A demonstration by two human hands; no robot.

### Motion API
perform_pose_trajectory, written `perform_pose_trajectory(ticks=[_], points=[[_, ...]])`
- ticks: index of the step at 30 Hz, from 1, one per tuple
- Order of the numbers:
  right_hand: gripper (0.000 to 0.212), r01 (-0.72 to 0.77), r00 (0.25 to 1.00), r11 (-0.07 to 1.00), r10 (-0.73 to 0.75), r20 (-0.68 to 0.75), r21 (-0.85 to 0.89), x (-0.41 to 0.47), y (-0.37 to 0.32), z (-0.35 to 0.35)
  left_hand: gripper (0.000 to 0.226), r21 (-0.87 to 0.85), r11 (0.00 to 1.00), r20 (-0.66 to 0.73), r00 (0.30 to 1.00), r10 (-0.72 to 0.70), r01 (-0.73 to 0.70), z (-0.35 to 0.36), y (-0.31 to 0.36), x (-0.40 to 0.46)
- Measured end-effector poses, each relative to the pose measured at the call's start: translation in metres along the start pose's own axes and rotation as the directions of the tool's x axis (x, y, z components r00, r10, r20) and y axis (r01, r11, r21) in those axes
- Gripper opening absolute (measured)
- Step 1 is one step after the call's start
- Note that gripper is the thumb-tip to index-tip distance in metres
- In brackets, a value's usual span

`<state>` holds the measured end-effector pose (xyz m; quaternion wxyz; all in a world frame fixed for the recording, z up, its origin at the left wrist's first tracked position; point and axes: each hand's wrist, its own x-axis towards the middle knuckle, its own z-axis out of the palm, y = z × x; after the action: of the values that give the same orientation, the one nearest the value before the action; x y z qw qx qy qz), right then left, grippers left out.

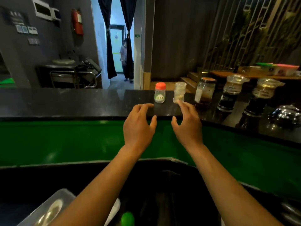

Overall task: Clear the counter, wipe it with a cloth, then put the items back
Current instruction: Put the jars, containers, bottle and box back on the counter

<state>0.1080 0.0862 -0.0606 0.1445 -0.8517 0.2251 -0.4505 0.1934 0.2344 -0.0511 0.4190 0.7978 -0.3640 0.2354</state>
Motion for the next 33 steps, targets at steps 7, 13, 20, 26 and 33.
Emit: perform_pose_trajectory(ticks=[7,13,20,26,33], points=[[0.059,0.042,0.982,0.999,-0.045,0.184,0.023,-0.175,-0.036,0.015,0.052,0.294,0.953,0.286,0.945,-0.162,0.074,-0.033,-0.075,-0.17],[0.057,-0.042,0.862,0.999,0.025,0.507,0.023,-0.282,-0.056,0.039,0.098,0.589,0.808,0.623,0.625,-0.471,0.023,-0.042,-0.116,-0.203],[0.063,-0.127,0.726,0.992,0.075,0.683,0.027,-0.333,-0.063,0.073,0.125,0.737,0.672,0.65,0.349,-0.675,-0.074,-0.024,-0.142,-0.186],[0.049,-0.198,0.751,0.979,0.125,0.648,0.041,-0.334,-0.057,0.093,0.129,0.781,0.623,0.604,0.29,-0.742,-0.033,-0.009,-0.152,-0.192],[0.038,-0.296,0.777,0.951,0.183,0.602,0.092,-0.315,-0.042,0.078,0.121,0.714,0.697,0.647,0.438,-0.624,-0.061,-0.016,-0.143,-0.194]])
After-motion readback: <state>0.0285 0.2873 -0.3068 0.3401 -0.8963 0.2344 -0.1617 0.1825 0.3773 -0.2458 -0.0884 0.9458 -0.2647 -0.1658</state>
